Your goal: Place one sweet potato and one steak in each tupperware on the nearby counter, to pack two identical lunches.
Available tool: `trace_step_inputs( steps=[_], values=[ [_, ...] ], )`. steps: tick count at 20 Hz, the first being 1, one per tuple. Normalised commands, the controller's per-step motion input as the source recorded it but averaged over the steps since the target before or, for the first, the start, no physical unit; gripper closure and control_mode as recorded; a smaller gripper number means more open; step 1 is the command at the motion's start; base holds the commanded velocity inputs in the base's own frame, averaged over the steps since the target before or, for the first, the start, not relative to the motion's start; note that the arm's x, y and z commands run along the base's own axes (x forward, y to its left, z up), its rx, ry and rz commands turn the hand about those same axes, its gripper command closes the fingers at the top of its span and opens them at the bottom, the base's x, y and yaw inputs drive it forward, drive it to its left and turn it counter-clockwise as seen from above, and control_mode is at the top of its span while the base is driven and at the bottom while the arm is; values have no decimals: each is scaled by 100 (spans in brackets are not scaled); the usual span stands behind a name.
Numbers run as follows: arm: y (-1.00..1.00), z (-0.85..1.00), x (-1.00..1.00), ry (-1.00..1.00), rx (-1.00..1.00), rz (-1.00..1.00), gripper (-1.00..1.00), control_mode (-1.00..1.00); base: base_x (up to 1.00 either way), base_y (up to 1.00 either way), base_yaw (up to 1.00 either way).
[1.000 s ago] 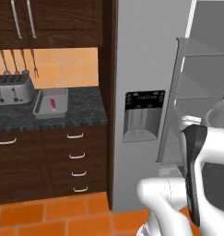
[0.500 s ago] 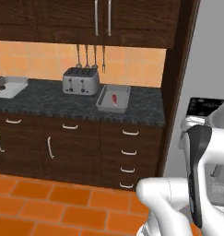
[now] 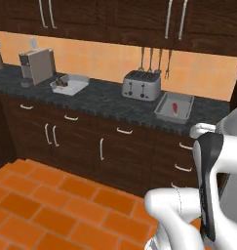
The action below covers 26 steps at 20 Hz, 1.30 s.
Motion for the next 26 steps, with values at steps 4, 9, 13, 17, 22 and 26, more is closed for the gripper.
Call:
trace_step_inputs(
  steps=[4,9,13,17,22,26],
  values=[
    [0,0,0,0,0,0,100,100,84,100,6],
    [0,0,0,0,0,0,100,100,99,100,0],
    [0,0,0,0,0,0,100,100,100,100,-9],
    [0,0,0,0,0,0,100,100,100,100,-21],
    [0,0,0,0,0,0,100,100,100,95,-32],
    [0,0,0,0,0,0,100,100,100,65,-29]
  ],
)
